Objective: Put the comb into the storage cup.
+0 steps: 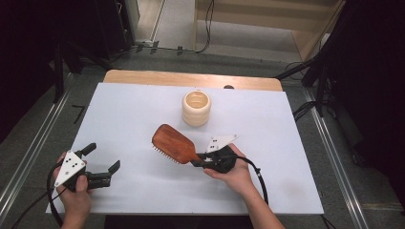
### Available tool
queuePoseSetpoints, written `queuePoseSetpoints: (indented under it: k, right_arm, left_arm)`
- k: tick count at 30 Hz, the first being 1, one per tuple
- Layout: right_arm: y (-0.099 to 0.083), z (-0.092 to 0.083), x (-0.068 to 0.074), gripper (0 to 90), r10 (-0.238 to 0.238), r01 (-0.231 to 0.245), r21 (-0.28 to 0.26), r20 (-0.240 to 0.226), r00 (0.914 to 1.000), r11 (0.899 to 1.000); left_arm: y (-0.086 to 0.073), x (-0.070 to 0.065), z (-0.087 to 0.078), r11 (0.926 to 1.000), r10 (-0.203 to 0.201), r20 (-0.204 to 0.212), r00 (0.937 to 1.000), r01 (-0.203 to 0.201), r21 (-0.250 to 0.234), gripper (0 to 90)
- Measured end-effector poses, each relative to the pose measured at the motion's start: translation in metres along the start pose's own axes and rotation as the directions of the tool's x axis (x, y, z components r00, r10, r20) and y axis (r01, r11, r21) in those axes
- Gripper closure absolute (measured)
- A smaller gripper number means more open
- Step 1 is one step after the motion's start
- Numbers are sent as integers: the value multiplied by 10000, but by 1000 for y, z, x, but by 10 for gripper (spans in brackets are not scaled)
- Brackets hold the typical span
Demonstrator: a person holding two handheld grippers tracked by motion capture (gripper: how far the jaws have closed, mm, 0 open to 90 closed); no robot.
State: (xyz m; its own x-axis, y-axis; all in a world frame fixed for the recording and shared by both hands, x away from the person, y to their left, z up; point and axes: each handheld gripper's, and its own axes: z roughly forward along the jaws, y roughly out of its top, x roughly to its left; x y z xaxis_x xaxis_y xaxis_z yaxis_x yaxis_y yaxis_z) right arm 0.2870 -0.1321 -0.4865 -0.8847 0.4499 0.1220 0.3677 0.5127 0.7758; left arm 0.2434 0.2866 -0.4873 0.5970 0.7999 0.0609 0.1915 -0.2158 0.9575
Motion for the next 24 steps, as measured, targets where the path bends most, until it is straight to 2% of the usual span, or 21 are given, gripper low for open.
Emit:
queuePoseSetpoints:
  k: [5,6,13,17,22,24]
  right_arm:
    - [-1,-3,1,697,23,-23,-363,6,10000,9993]
    - [-1,-5,2,697,39,-37,-466,39,10000,9989]
    - [0,-7,6,696,20,-8,-928,122,9999,9957]
    - [0,-8,8,696,-16,40,-1148,204,9998,9934]
    - [1,-9,12,696,-53,125,-1481,491,9988,9889]
    - [2,-8,13,696,-109,197,-1611,551,9984,9867]
  left_arm:
    - [6,-9,4,9999,50,279,9996,-48,-97,0]
    - [10,-14,4,9998,30,472,9989,-20,-211,0]
    - [21,-26,5,9986,17,949,9955,33,-532,0]
    - [30,-34,7,9976,-111,1326,9911,201,-666,0]
    - [37,-43,10,9971,-59,1576,9875,177,-738,0]
    - [42,-50,14,9972,-21,1774,9841,153,-734,0]
